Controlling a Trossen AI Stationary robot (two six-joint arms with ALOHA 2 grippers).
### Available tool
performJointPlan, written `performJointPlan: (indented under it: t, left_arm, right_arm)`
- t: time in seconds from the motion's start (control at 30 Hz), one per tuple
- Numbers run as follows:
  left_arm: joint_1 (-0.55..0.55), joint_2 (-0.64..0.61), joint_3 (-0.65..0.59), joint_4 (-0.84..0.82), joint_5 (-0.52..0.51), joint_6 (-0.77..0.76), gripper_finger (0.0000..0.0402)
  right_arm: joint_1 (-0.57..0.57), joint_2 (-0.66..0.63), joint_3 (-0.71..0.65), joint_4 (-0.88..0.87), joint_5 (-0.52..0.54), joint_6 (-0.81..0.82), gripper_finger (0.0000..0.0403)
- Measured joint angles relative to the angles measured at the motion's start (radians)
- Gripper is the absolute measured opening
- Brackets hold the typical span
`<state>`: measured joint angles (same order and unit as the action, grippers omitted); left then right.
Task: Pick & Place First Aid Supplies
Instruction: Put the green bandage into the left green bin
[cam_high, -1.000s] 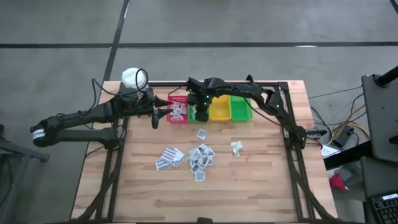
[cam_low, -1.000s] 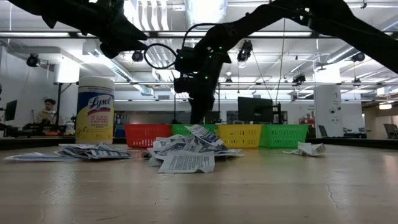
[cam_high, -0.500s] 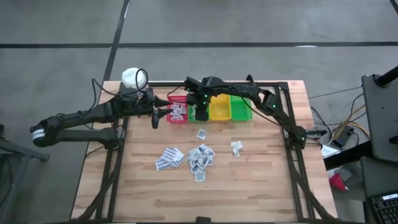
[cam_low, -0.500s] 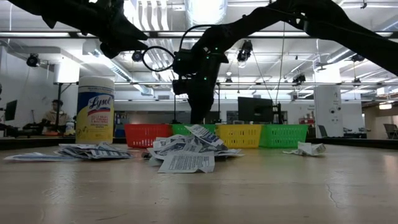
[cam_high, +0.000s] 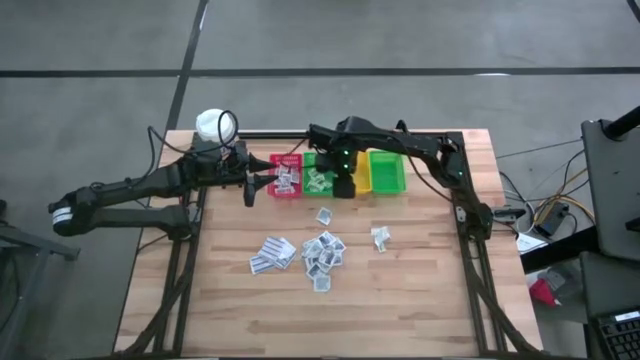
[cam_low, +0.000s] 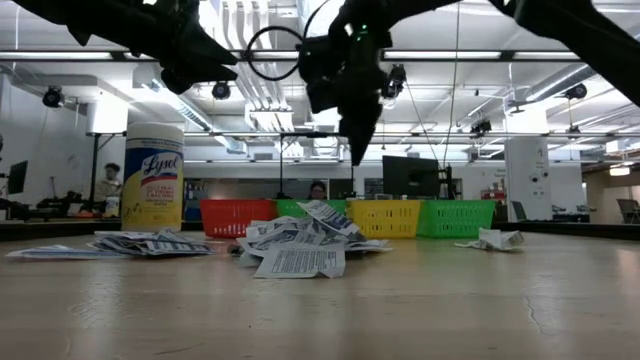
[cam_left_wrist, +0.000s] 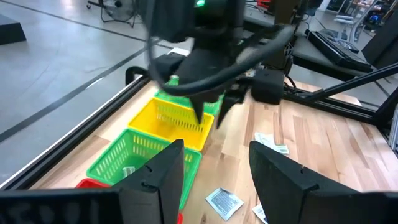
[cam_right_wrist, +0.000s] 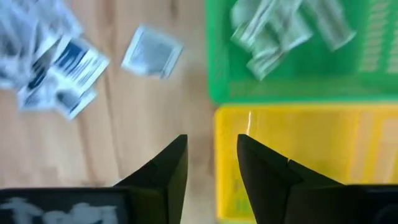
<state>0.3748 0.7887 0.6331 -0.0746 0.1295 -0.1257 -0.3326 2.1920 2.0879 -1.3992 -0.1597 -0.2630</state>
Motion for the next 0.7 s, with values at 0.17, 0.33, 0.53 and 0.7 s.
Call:
performJointPlan:
  t: [0.17, 0.33, 0.53, 0.7]
  left_arm:
    - [0.000, 0.000, 0.000, -0.001, 0.009, -0.001, 0.0175]
    - [0.000, 0.000, 0.000, -0.001, 0.010, -0.001, 0.0175]
    - [0.000, 0.000, 0.000, 0.000, 0.010, 0.002, 0.0175]
    - [0.000, 0.000, 0.000, 0.004, 0.009, 0.016, 0.0175]
  right_arm:
    - [0.044, -0.082, -0.117, -0.011, -0.007, 0.033, 0.0125]
    - [0.091, -0.202, -0.318, 0.029, -0.009, 0.073, 0.0120]
    - [0.158, -0.391, -0.609, 0.207, -0.008, 0.164, 0.0128]
    - [0.213, -0.525, -0.824, 0.426, -0.006, 0.185, 0.0136]
